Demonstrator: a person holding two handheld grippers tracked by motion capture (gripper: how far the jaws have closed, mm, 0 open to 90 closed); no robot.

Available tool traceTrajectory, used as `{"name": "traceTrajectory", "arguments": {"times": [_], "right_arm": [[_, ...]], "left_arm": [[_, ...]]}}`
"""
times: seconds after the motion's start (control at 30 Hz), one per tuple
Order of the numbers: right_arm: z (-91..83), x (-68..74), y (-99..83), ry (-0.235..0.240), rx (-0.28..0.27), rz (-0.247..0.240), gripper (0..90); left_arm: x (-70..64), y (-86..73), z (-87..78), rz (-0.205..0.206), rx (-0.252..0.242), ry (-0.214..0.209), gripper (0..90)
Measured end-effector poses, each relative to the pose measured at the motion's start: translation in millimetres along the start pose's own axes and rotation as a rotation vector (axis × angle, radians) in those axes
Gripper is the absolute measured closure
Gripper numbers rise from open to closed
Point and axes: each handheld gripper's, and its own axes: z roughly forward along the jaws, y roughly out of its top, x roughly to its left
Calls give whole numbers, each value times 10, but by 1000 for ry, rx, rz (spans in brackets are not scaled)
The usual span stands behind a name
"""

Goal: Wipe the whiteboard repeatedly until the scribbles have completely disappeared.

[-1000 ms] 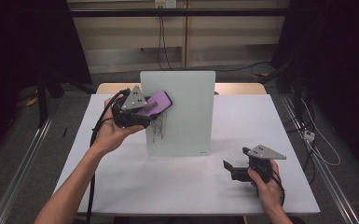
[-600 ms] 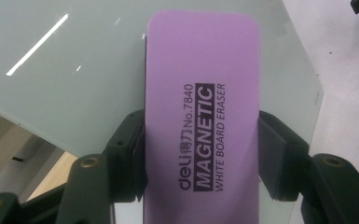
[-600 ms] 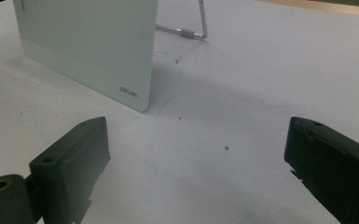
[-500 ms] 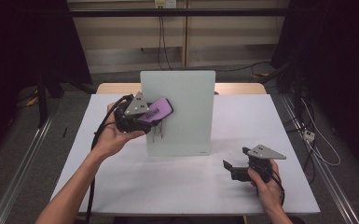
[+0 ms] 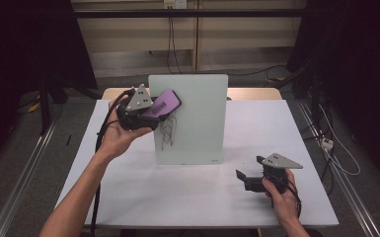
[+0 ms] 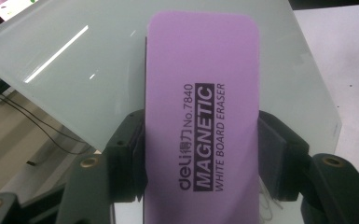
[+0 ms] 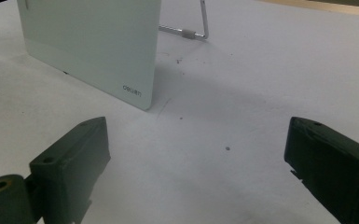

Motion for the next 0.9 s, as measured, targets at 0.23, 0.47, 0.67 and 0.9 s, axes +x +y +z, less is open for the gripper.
{"name": "traceTrajectory", "arguments": {"times": [0.23, 0.47, 0.67, 0.9], "right_arm": [[3, 8, 2, 1, 3, 0, 70], [3, 5, 1, 0, 3, 0, 69], [1, 1, 1, -2, 2, -1, 65], [3, 6, 2, 0, 3, 1, 65]], "left_arm": [[-84, -41, 49, 12, 17, -3, 412], [-188, -76, 115, 41, 56, -19, 412], [-304, -143, 178, 58, 80, -32, 412], [-412, -236, 242, 64, 107, -63, 411]]}}
